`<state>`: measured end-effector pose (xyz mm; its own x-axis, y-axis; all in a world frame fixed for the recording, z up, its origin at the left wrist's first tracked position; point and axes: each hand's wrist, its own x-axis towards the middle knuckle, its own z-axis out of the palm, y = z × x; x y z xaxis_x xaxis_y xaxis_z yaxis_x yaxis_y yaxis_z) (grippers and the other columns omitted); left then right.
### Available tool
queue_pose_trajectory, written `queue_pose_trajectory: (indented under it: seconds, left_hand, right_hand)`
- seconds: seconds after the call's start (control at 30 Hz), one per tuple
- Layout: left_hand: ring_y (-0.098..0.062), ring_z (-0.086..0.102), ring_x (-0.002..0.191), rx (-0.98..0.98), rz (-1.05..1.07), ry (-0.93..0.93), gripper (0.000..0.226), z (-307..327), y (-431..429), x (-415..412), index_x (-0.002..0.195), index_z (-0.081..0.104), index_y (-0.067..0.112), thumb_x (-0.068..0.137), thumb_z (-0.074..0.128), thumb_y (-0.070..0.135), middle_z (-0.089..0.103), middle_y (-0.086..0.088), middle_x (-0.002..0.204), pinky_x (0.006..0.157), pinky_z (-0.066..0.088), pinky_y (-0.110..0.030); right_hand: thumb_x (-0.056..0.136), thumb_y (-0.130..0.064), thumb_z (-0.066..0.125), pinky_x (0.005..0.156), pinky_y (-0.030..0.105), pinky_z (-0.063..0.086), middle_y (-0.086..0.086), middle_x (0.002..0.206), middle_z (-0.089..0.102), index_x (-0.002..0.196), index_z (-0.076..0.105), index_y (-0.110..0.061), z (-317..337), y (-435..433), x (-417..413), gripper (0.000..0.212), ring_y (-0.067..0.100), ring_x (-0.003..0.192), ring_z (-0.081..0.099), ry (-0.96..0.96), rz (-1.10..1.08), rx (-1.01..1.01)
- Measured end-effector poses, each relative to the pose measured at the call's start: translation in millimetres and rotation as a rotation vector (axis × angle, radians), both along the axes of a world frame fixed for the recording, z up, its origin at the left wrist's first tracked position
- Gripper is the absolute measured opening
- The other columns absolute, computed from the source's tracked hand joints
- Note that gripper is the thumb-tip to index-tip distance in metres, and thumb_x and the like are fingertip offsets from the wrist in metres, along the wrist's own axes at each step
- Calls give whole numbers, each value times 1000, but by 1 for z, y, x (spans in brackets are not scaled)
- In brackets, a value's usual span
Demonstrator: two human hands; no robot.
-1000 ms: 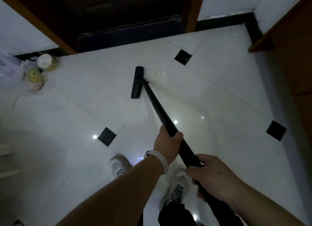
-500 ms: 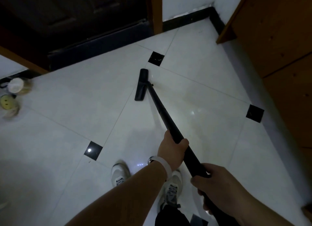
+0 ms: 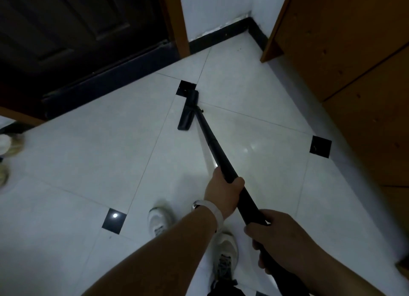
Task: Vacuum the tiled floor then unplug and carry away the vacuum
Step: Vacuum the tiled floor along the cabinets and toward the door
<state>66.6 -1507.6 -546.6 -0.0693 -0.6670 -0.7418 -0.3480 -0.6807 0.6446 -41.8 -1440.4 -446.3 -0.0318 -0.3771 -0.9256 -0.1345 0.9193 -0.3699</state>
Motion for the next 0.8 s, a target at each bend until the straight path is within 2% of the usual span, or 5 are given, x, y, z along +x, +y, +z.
queue_pose_trajectory:
  seconds: [0.23,0.4,0.53,0.73,0.8]
  left_hand:
    - [-24,65,90,4,-3,-42,30,-4,-47,39,107,39,30,87,60,29,63,-1,96,85,56,-45]
    - [-22,65,88,-11,28,-39,29,1,-89,83,108,38,29,89,59,27,63,-1,94,83,56,-43]
    - [-19,64,86,-15,43,-53,29,2,-125,124,109,38,30,89,59,28,63,-1,93,80,56,-39]
    - [-18,63,88,4,92,-52,41,1,-175,189,125,44,22,88,60,31,61,3,94,82,55,-38]
    - [-17,61,90,0,93,-44,48,0,-189,206,132,43,20,89,61,32,58,7,93,80,54,-35]
  right_hand:
    - [87,-12,63,46,28,46,13,65,59,101,63,6,-7,-47,35,24,27,49,56,-12,8,17]
    - [89,-11,62,45,29,45,10,61,60,95,66,2,-7,-93,79,15,25,42,55,-33,6,26]
    - [90,-7,60,39,25,42,12,61,58,86,64,2,-6,-133,119,11,23,36,52,-56,-10,40]
    - [89,-6,61,38,24,42,19,66,55,96,59,19,-10,-185,180,27,25,43,51,-94,-35,42]
    - [88,-7,61,39,26,42,19,66,56,99,58,19,-13,-199,196,28,27,45,51,-108,-44,38]
